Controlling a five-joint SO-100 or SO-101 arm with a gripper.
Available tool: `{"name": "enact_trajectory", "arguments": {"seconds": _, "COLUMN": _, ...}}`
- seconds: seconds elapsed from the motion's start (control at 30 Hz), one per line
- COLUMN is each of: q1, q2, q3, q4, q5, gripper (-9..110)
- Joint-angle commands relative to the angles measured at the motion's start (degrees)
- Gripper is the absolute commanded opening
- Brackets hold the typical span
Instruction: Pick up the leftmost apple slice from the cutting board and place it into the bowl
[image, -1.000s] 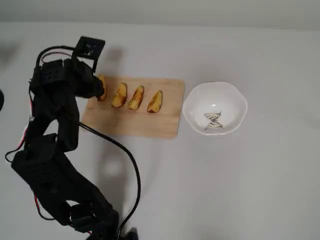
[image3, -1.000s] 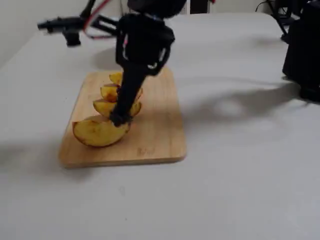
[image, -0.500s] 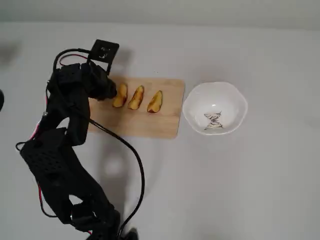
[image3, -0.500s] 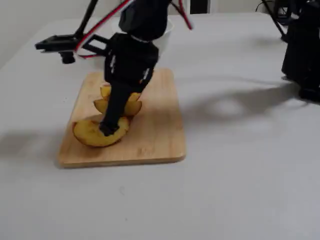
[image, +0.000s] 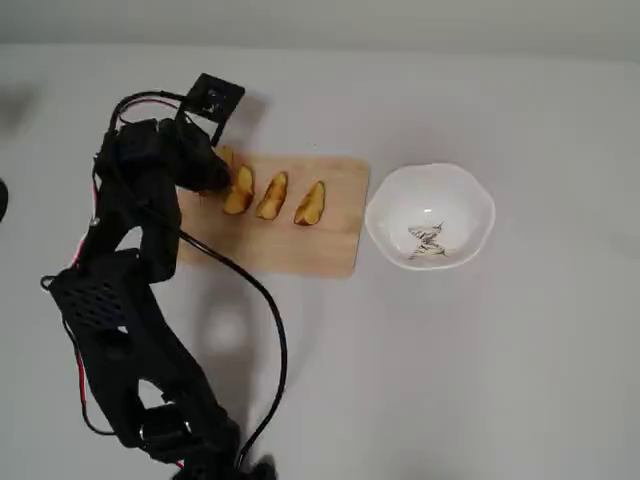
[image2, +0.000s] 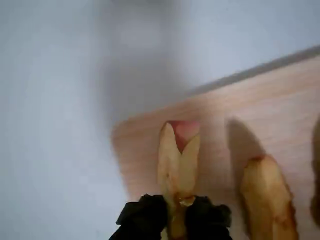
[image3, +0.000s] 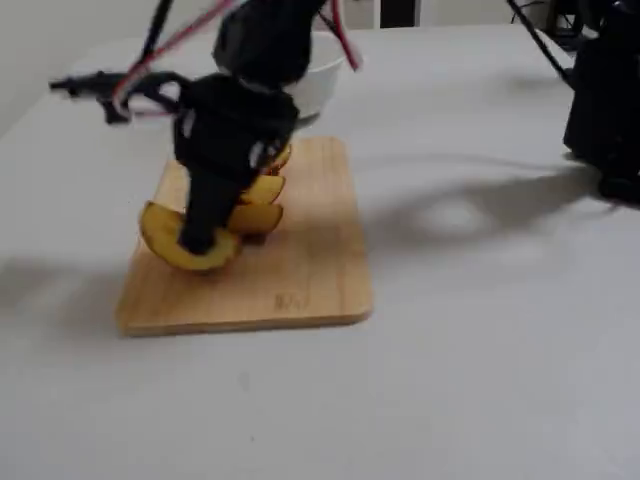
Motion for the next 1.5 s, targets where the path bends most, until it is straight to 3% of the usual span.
{"name": "enact_trajectory", "arguments": {"seconds": 0.0, "q1": 1.4, "q2": -0.8, "q3": -21.2, "q4": 10.4, "q5": 13.4, "gripper": 0}}
{"name": "enact_trajectory", "arguments": {"seconds": 0.17, "q1": 10.9, "q2": -9.6, "q3": -56.5, "q4": 28.6, "q5": 27.7, "gripper": 0}}
{"name": "enact_trajectory", "arguments": {"seconds": 0.23, "q1": 17.0, "q2": -11.0, "q3": -63.5, "q4": 33.6, "q5": 32.0, "gripper": 0}}
{"name": "enact_trajectory", "arguments": {"seconds": 0.47, "q1": 39.6, "q2": -14.8, "q3": -63.9, "q4": 44.3, "q5": 40.0, "gripper": 0}}
{"name": "enact_trajectory", "arguments": {"seconds": 0.73, "q1": 48.5, "q2": -22.4, "q3": -62.0, "q4": 46.3, "q5": 38.3, "gripper": 0}}
{"name": "enact_trajectory", "arguments": {"seconds": 0.8, "q1": 49.0, "q2": -23.6, "q3": -61.2, "q4": 46.3, "q5": 37.5, "gripper": 9}}
{"name": "enact_trajectory", "arguments": {"seconds": 0.87, "q1": 48.3, "q2": -24.1, "q3": -60.7, "q4": 46.4, "q5": 36.2, "gripper": 28}}
{"name": "enact_trajectory", "arguments": {"seconds": 0.93, "q1": 47.5, "q2": -22.1, "q3": -60.3, "q4": 46.6, "q5": 35.4, "gripper": 31}}
{"name": "enact_trajectory", "arguments": {"seconds": 1.03, "q1": 45.9, "q2": -11.6, "q3": -54.4, "q4": 46.7, "q5": 35.6, "gripper": 27}}
{"name": "enact_trajectory", "arguments": {"seconds": 1.17, "q1": 40.6, "q2": 9.4, "q3": -42.6, "q4": 46.6, "q5": 35.6, "gripper": 3}}
{"name": "enact_trajectory", "arguments": {"seconds": 1.27, "q1": 33.6, "q2": 28.2, "q3": -31.1, "q4": 46.3, "q5": 35.7, "gripper": 0}}
{"name": "enact_trajectory", "arguments": {"seconds": 1.37, "q1": 25.6, "q2": 50.5, "q3": -11.1, "q4": 42.4, "q5": 36.7, "gripper": 0}}
{"name": "enact_trajectory", "arguments": {"seconds": 1.47, "q1": 20.0, "q2": 75.9, "q3": 20.3, "q4": 29.9, "q5": 37.1, "gripper": 0}}
